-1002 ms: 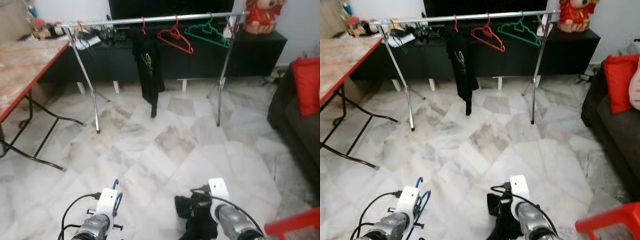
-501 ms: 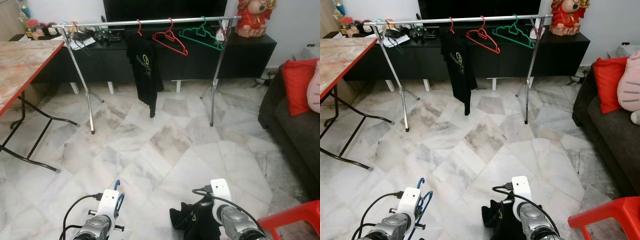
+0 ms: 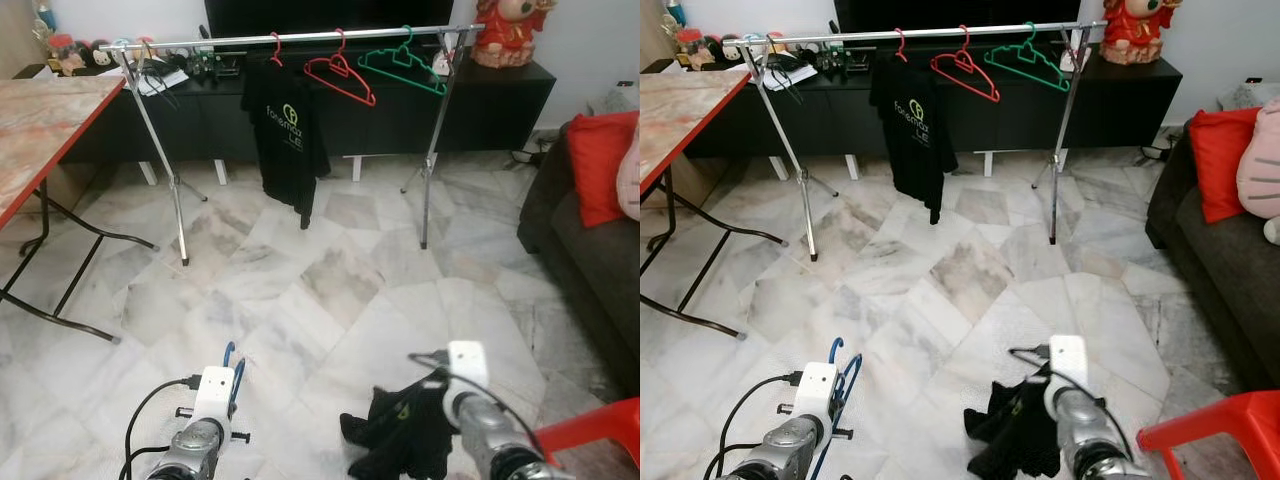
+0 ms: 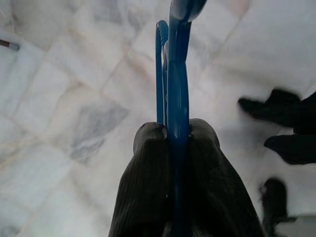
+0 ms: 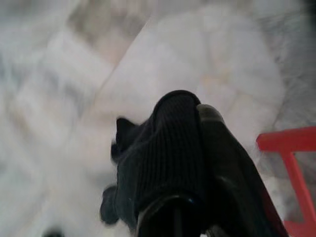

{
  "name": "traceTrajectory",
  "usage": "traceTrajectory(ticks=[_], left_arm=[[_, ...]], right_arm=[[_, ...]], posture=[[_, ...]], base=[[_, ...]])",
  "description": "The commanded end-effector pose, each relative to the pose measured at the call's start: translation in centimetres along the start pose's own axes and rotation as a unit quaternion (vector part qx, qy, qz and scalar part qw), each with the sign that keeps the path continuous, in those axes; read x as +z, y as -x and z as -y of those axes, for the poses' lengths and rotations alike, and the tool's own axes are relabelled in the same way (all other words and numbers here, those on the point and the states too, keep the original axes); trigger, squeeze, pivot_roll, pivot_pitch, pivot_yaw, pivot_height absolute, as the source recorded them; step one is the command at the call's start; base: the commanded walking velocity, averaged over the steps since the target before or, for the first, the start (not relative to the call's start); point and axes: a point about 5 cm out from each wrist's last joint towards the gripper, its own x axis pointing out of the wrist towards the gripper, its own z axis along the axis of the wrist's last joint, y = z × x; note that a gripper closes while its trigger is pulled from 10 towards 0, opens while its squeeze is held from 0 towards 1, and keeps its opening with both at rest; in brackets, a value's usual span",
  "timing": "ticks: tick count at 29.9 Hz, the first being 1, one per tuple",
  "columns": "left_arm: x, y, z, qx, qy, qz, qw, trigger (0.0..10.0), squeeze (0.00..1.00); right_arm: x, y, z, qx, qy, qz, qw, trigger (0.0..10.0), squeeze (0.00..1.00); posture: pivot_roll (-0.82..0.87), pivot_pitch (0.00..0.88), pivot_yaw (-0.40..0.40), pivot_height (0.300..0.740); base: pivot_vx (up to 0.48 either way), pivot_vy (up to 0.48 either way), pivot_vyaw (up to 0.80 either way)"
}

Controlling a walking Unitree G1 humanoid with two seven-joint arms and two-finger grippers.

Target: Hang hanger

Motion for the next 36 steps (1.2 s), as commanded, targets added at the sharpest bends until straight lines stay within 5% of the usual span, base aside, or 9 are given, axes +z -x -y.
traceTrajectory(ticks=[1,10,16,19,23,25,31,36], left_arm=[[0.1,0.1,-0.3,0.007,0.009,0.019,1.000,10.0,0.00],[1.2,0.1,-0.3,0.011,0.035,0.064,0.997,10.0,0.00],[2.3,0.1,-0.5,0.017,0.032,0.099,0.994,10.0,0.00],[9.8,-0.2,-2.2,0.036,0.023,0.212,0.976,10.0,0.00],[9.7,0.0,-3.0,0.050,0.027,0.219,0.974,10.0,0.00],[9.3,0.1,-3.2,0.057,0.035,0.223,0.972,10.0,0.00],[9.3,0.3,-3.9,0.070,0.039,0.237,0.968,10.0,0.00],[11.6,1.0,-4.6,0.069,0.025,0.296,0.952,10.0,0.00]], right_arm=[[2.6,-0.2,0.8,-0.018,-0.024,0.055,0.998,10.0,0.00],[6.3,-0.1,2.0,-0.021,-0.035,0.149,0.988,10.0,0.00],[6.7,-0.1,2.4,-0.020,-0.047,0.159,0.986,10.0,0.00],[6.1,0.0,3.2,-0.008,-0.044,0.150,0.988,10.0,0.00],[5.7,0.0,3.3,0.021,-0.022,0.141,0.989,10.0,0.00],[5.3,0.0,2.6,0.044,0.019,0.141,0.989,10.0,0.00],[5.8,0.2,0.6,0.059,0.031,0.173,0.983,10.0,0.00],[10.2,1.0,1.2,0.043,0.012,0.278,0.960,10.0,0.00]], posture=[[-0.08,0.000,0.022,0.740],[-0.09,0.000,0.027,0.740],[-0.08,0.000,0.033,0.740],[-0.08,0.000,0.032,0.740],[-0.08,0.000,0.030,0.740],[-0.08,0.000,0.017,0.740],[-0.08,0.000,0.006,0.740],[-0.12,0.000,0.011,0.740]], base=[[0.000,0.000,0.00],[0.000,0.000,0.00],[0.000,0.000,0.00],[0.000,0.000,0.00],[0.000,0.000,0.00],[0.000,0.000,0.00],[0.000,0.000,0.00],[0.000,0.000,0.00]])
